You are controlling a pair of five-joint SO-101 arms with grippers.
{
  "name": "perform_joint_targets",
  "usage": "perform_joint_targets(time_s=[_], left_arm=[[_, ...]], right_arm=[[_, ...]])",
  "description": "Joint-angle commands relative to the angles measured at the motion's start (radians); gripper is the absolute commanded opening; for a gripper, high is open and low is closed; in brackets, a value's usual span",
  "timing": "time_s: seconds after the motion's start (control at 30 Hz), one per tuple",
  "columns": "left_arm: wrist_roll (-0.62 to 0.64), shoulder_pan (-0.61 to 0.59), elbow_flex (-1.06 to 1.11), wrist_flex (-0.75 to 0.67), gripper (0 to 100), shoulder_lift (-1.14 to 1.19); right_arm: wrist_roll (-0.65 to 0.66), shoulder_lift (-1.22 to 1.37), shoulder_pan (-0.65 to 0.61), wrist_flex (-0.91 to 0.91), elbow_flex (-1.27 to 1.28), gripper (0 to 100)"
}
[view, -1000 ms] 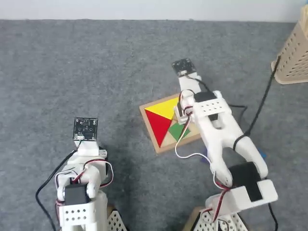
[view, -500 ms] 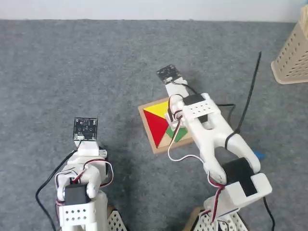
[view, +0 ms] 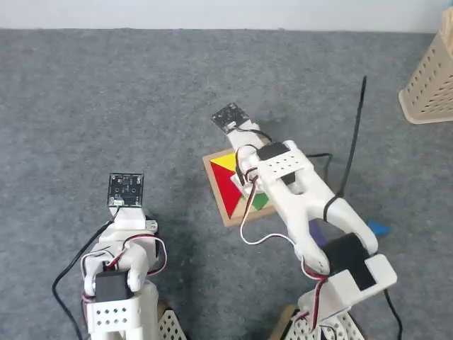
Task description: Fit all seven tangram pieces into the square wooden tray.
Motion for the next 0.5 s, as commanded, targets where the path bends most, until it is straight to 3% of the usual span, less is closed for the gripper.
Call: perform_joint_targets(time_s=[0.0,0.17,0.47], left_arm=[[0.008,-0.005,-0.019,0.006,1,-0.021],[0.008,-0.005,-0.019,0.006,1,-0.021],[0.008,-0.005,-0.019,0.006,1,-0.021]], right_arm=[[-0.005,-0.154,0.038,0.084,0.026,0.6],[0.026,-0.226,0.068,0.111,0.132,0.6],[0.026,-0.035,0.073,0.022,0.098,0.6]])
